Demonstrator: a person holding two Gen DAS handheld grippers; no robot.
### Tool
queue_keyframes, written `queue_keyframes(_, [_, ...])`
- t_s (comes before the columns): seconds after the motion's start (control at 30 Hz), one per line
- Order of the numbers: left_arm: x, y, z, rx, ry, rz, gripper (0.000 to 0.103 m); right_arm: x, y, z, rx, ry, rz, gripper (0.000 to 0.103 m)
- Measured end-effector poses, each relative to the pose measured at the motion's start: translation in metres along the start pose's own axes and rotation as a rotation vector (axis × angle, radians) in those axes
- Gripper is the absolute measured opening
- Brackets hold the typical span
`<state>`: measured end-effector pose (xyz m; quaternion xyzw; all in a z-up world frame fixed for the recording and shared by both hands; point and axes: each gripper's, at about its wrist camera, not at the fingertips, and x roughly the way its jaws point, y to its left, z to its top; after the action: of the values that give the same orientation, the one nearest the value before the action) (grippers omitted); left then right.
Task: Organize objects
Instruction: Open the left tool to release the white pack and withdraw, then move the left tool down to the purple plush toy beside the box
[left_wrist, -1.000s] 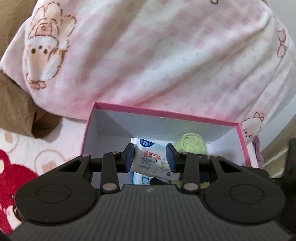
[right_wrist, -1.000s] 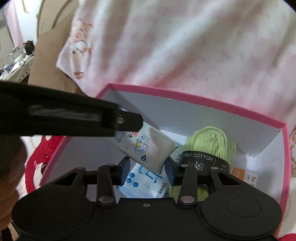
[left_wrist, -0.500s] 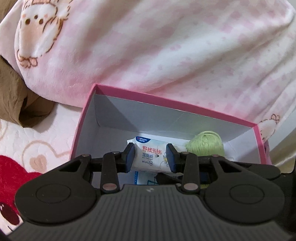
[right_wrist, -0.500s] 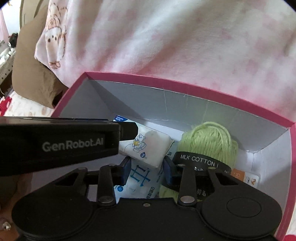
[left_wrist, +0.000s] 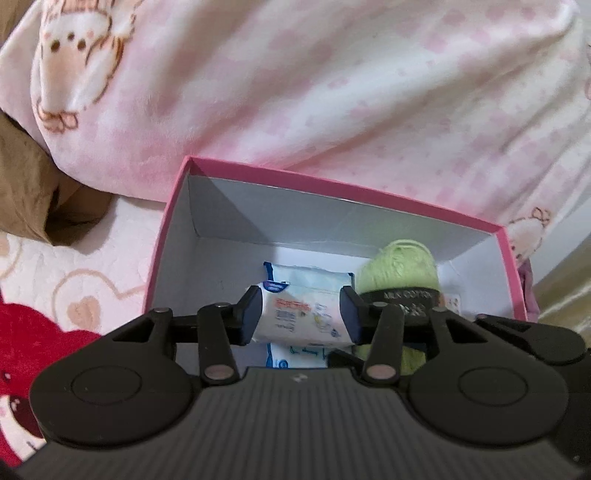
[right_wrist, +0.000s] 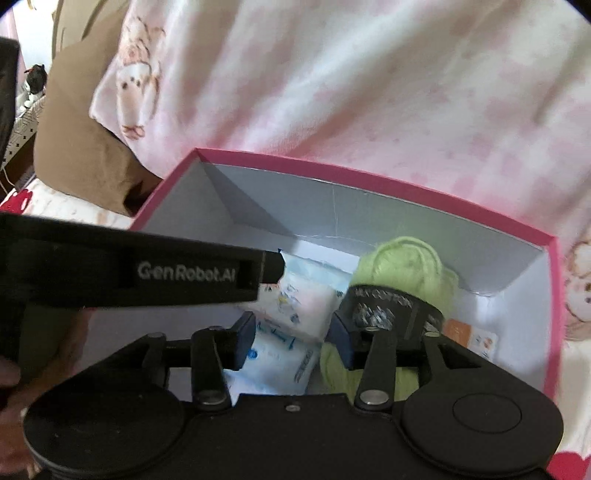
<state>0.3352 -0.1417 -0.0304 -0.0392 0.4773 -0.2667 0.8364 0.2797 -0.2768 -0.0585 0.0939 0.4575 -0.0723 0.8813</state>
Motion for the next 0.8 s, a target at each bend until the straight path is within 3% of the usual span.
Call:
queue_keyframes(0.3, [-0.058,-0.017,-0.004,0.048,0.032,0.010,0.047,-0.074,0.011,-0.011,-0.042,-0.021,0.026,0.052])
queue_keyframes(0.47, [-0.103,-0.034,-0.017,0.123,0.053,0.012,0.052,-0.120,0.024,-0.021,-0.081,-0.042,0.039,0.055])
queue_keyframes(0.8, [-0.174,-0.058,-0.053,0.247,0.083,-0.010,0.052,-0.192,0.036,-0.062,-0.146,-0.049,0.030,0.057])
